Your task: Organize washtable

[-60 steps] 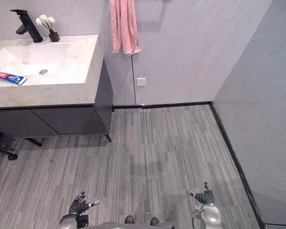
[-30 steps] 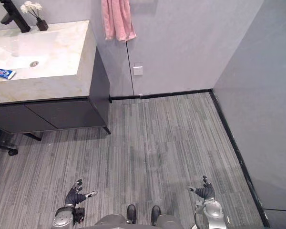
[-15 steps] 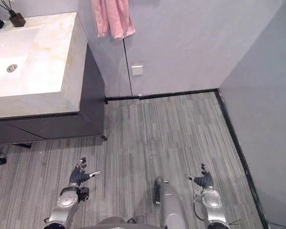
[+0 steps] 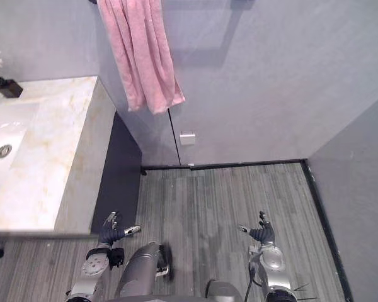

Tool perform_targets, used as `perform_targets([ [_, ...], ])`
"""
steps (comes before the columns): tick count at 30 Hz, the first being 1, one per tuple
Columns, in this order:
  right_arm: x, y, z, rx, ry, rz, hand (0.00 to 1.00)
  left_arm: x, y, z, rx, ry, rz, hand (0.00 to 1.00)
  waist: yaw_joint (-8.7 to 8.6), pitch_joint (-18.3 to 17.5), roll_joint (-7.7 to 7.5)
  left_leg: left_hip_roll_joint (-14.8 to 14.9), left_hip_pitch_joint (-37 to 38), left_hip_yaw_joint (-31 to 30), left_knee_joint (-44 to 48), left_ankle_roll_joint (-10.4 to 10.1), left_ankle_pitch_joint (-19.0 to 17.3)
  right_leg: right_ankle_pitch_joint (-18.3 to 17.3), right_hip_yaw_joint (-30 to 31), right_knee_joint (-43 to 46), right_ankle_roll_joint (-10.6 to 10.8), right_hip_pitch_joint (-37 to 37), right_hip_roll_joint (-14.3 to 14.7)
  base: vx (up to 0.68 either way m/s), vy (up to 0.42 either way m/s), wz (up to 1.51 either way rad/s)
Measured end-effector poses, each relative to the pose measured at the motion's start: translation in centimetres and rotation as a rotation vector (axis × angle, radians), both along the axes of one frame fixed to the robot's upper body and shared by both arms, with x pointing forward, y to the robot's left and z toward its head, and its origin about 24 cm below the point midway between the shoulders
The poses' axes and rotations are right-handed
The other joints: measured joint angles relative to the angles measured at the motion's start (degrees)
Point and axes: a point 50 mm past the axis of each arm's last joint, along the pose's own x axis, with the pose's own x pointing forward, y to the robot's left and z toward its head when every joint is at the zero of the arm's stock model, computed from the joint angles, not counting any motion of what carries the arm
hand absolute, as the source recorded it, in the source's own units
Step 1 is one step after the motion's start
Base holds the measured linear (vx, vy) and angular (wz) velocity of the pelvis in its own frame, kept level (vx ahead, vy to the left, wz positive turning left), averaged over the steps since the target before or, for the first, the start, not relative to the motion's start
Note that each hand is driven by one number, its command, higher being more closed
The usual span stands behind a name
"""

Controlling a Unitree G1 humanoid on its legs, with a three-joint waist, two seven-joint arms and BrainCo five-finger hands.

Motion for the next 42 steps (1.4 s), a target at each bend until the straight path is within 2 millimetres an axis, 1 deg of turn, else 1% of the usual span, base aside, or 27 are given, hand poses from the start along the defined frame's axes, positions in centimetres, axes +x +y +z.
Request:
perform_targets([
  [1,-0.1,-0.2,0.0,-0.006,0.003,-0.002,0.0,0.3,-0.1,0.2,-0.005,-0.013,0.006,0.0,0.04,-0.14,-0.07,-0.71,-0.01,0.23,0.98,0.64,-1.92,-0.11,1.02,5.14,0.21,-2.26,-1.03,0.51,0.224,0.04],
  [2,-0.3,-0.2,-0.1,-0.005,0.009,-0.005,0.0,0.2,-0.4,0.1,-0.01,-0.007,-0.012,0.0,0.1,-0.13,-0.33,-1.3,1.63,1.41,1.54,1.7,-4.04,0.16,2.72,14.07,1.09,-5.0,-2.37,0.42,0.198,-0.06],
  [3,-0.3,-0.1,-0.1,-0.007,0.01,0.001,0.0,0.0,-0.6,-0.1,-0.013,0.001,-0.018,0.0,0.08,-0.11,-0.49,-1.78,2.81,1.63,1.71,2.24,-4.78,0.83,3.24,18.8,2.66,-6.58,-3.16,0.53,0.235,-0.06],
  [4,-0.3,0.0,-0.2,-0.011,0.014,0.009,0.0,-0.4,-1.1,-0.4,-0.021,0.02,-0.032,0.0,-0.2,-0.14,-0.58,-2.64,5.67,1.7,1.54,2.97,-6.63,1.12,3.85,28.33,7.0,-9.46,-4.19,0.63,0.221,0.01],
  [5,-0.3,0.1,-0.2,-0.011,0.016,0.017,0.0,-0.7,-1.4,-0.6,-0.029,0.031,-0.035,0.0,-0.24,-0.15,-0.55,-2.91,9.07,1.72,0.53,3.44,-7.81,0.28,3.26,35.68,6.79,-12.1,-5.02,0.51,0.166,-0.01],
  [6,-0.2,0.3,-0.2,-0.011,0.014,0.026,0.0,-0.8,-1.4,-0.7,-0.029,0.035,-0.034,0.0,-0.09,-0.15,-0.55,-2.95,11.16,1.71,-0.51,3.39,-8.05,-0.24,2.2,38.02,5.84,-13.43,-5.16,0.56,0.117,-0.06],
  [7,0.0,0.5,-0.1,-0.012,0.012,0.04,0.0,-0.8,-1.3,-0.7,-0.026,0.038,-0.034,0.0,-0.05,-0.19,-0.51,-2.9,15.23,1.37,-3.42,3.35,-8.02,-1.21,0.24,39.04,3.91,-15.27,-4.9,0.25,0.034,-0.05],
  [9,0.2,0.6,0.0,-0.016,0.006,0.053,0.0,-0.8,-1.0,-0.7,-0.022,0.04,-0.027,0.0,-0.16,-0.28,-0.37,-2.47,19.28,1.19,-6.53,3.2,-7.93,-2.18,-2.2,36.71,2.09,-17.66,-4.36,0.4,-0.008,0.07],
  [11,0.3,0.6,0.0,-0.018,0.004,0.052,0.0,-0.3,-0.8,-0.6,-0.019,0.036,-0.025,0.0,-1.13,-0.57,0.16,-1.25,22.08,-0.08,-8.56,2.96,-7.82,-2.19,-2.92,27.56,1.26,-22.42,-2.36,0.36,-0.084,0.33],
  [12,0.4,0.6,0.1,-0.017,0.001,0.052,0.0,-0.2,-0.7,-0.7,-0.018,0.04,-0.024,0.0,-1.78,-0.56,0.36,-0.74,22.96,-0.76,-8.97,2.1,-7.71,-1.01,-2.61,21.14,1.5,-23.77,-1.49,0.31,-0.116,0.44],
  [13,-0.1,0.7,-0.2,-0.013,0.013,0.049,0.0,-0.3,-0.3,-0.7,-0.007,0.047,-0.024,0.0,-1.86,-0.82,-0.25,-0.76,24.13,-1.18,-9.22,0.04,-7.93,5.57,-1.88,11.22,0.61,-23.84,-0.59,0.31,-0.116,0.44],
  [14,-0.6,0.7,-0.5,-0.011,0.026,0.045,0.0,-0.4,-0.2,-0.7,0.0,0.049,-0.03,0.0,-1.79,-1.12,-1.13,-1.33,24.94,-1.77,-9.1,-0.94,-8.54,14.4,-0.78,8.21,-0.47,-23.93,-0.69,0.35,-0.137,0.47],
  [16,-1.9,-0.2,-1.1,-0.024,0.073,0.025,0.0,-0.9,-0.9,-1.3,-0.026,0.074,-0.023,0.0,-1.69,-2.69,1.25,1.28,25.86,-3.74,-8.94,-3.14,-9.09,14.08,-2.08,7.28,-1.51,-21.86,1.04,0.36,-0.166,0.27],
  [18,-2.0,-0.1,-1.2,-0.02,0.074,0.023,0.0,-0.9,-1.0,-1.4,-0.031,0.076,-0.022,0.0,-2.05,-2.63,1.65,2.15,25.02,-4.6,-6.57,-4.35,-8.36,13.66,-3.85,4.74,-2.13,-19.49,1.51,0.27,-0.208,0.31],
  [19,-2.4,-0.1,-1.3,-0.017,0.084,0.019,0.0,-0.4,-1.4,-1.2,-0.039,0.062,-0.025,0.0,-2.22,-2.61,1.6,2.85,23.44,-4.51,-2.04,-5.44,-7.73,13.52,-4.9,3.19,-2.36,-17.35,1.69,0.25,-0.196,0.45],
  [21,-2.7,-0.1,-1.5,-0.014,0.09,0.015,0.0,-0.4,-1.7,-1.2,-0.05,0.06,-0.025,0.0,-1.39,-2.34,1.09,3.3,21.59,-4.18,4.31,-6.8,-7.39,13.39,-5.07,0.98,-2.7,-13.71,1.53,0.18,-0.094,0.17],
  [22,-2.7,-0.1,-1.5,-0.011,0.089,0.007,0.0,-0.4,-1.8,-1.2,-0.054,0.059,-0.024,0.0,-1.22,-2.29,0.87,3.87,21.36,-3.48,4.3,-5.71,-8.41,13.43,-5.18,-0.17,-2.77,-11.85,1.39,0.12,-0.034,-0.01],
  [24,-2.3,-0.4,-1.2,-0.008,0.071,-0.012,0.0,-0.3,-1.9,-1.1,-0.055,0.051,-0.024,0.0,-1.28,-2.22,1.06,3.88,20.51,-3.52,0.08,-5.74,-8.36,13.45,-4.99,-0.77,-2.73,-11.38,1.05,0.07,0.017,-0.07],
  [25,-2.2,-0.6,-1.1,-0.01,0.063,-0.023,0.0,-0.2,-1.9,-1.0,-0.055,0.049,-0.023,0.0,-1.27,-2.22,1.59,3.86,20.34,-3.87,-4.48,-6.24,-7.37,13.53,-4.8,-0.79,-2.5,-11.38,1.06,0.05,0.093,-0.08],
  [26,-2.2,-0.8,-1.0,-0.014,0.064,-0.025,0.0,-0.3,-1.8,-1.0,-0.055,0.049,-0.017,0.0,-1.37,-2.5,2.68,4.17,20.48,-4.59,-9.49,-6.19,-3.51,13.39,-4.58,-0.97,-1.75,-11.34,1.81,0.05,0.141,-0.12],
  [27,-2.3,-0.7,-1.1,-0.01,0.069,-0.026,0.0,-0.4,-1.6,-1.1,-0.055,0.05,-0.008,0.0,-1.33,-2.72,3.23,4.64,20.88,-4.82,-9.69,-6.2,-3.98,13.53,-4.05,-1.39,-1.39,-11.09,2.04,0.04,0.13,-0.15],
  [29,-2.4,-0.1,-1.3,0.005,0.07,-0.025,0.0,-0.4,-1.1,-0.8,-0.043,0.041,-0.003,0.0,-0.85,-2.6,1.96,3.65,21.59,-4.69,-12.27,-6.11,-3.97,14.49,-3.6,-2.76,-0.24,-11.08,1.62,0.01,0.113,-0.06],
  [31,-2.9,0.0,-1.6,0.012,0.084,-0.029,0.0,-0.7,-1.0,-1.0,-0.041,0.049,-0.002,0.0,-0.37,-2.71,1.38,2.9,22.19,-4.49,-13.15,-5.71,-3.72,14.74,-3.26,-3.03,0.15,-10.93,1.03,-0.02,0.088,-0.03],
  [35,-3.5,0.1,-1.9,0.015,0.1,-0.032,0.0,-1.7,-1.0,-1.3,-0.048,0.069,0.004,0.0,-0.1,-2.82,1.47,1.67,25.15,-4.56,-16.52,-4.54,-2.45,15.17,-3.29,-4.67,0.84,-8.79,0.26,0.0,0.04,0.01],
  [38,-3.7,0.2,-2.0,0.02,0.103,-0.033,0.0,-1.6,-1.2,-0.2,-0.066,0.003,0.018,0.0,-0.12,-2.92,1.39,1.34,25.58,-5.09,-18.39,-4.48,-1.33,15.26,-3.79,-4.88,0.93,-8.89,0.11,-0.01,-0.011,0.1],
  [41,-3.7,0.3,-1.7,0.016,0.085,-0.027,0.0,-1.1,-1.2,2.2,-0.086,-0.124,0.023,0.0,-0.09,-3.09,1.18,0.89,25.63,-6.28,-19.46,-4.39,-0.59,15.31,-4.74,-5.48,0.86,-8.54,0.24,0.0,-0.011,0.15],
  [42,-3.7,0.3,-1.6,0.014,0.08,-0.025,0.0,-1.1,-1.2,2.4,-0.085,-0.139,0.021,0.0,-0.09,-3.12,1.18,0.89,25.73,-6.36,-19.47,-4.39,-0.59,15.31,-4.84,-5.57,0.86,-8.37,0.25,0.01,-0.022,0.08],
])
